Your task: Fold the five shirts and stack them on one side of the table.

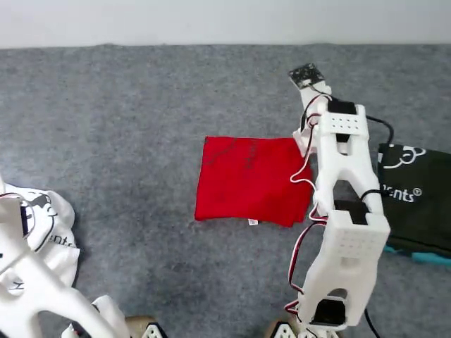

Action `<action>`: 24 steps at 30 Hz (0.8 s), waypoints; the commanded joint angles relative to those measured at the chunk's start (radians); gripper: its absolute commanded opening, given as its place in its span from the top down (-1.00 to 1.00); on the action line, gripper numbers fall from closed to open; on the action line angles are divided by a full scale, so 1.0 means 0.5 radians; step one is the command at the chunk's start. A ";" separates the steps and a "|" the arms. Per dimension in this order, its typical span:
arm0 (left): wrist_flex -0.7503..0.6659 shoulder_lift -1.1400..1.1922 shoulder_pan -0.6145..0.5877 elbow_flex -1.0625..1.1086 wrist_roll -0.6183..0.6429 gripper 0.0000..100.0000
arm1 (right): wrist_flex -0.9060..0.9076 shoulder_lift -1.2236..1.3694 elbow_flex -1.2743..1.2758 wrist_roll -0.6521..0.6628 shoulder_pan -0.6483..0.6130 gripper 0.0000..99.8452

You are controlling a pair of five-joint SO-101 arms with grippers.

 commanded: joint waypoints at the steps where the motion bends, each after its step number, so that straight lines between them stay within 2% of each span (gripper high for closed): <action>1: -0.025 -0.034 0.003 -0.008 -0.018 0.97 | 0.066 -0.075 -0.126 0.009 -0.023 0.97; 5: -0.025 -0.034 0.003 -0.008 -0.018 0.97 | 0.305 -0.222 -0.178 0.006 -0.161 0.96; 8: -0.025 -0.034 0.003 -0.008 -0.018 0.97 | 0.321 -0.247 -0.169 0.006 -0.192 0.96; 18: -0.021 -0.037 0.003 -0.008 -0.018 0.97 | -0.149 0.235 -0.215 0.025 0.011 0.96; 24: -0.021 -0.037 0.003 -0.008 -0.018 0.97 | 0.305 0.054 -0.512 0.006 -0.146 0.96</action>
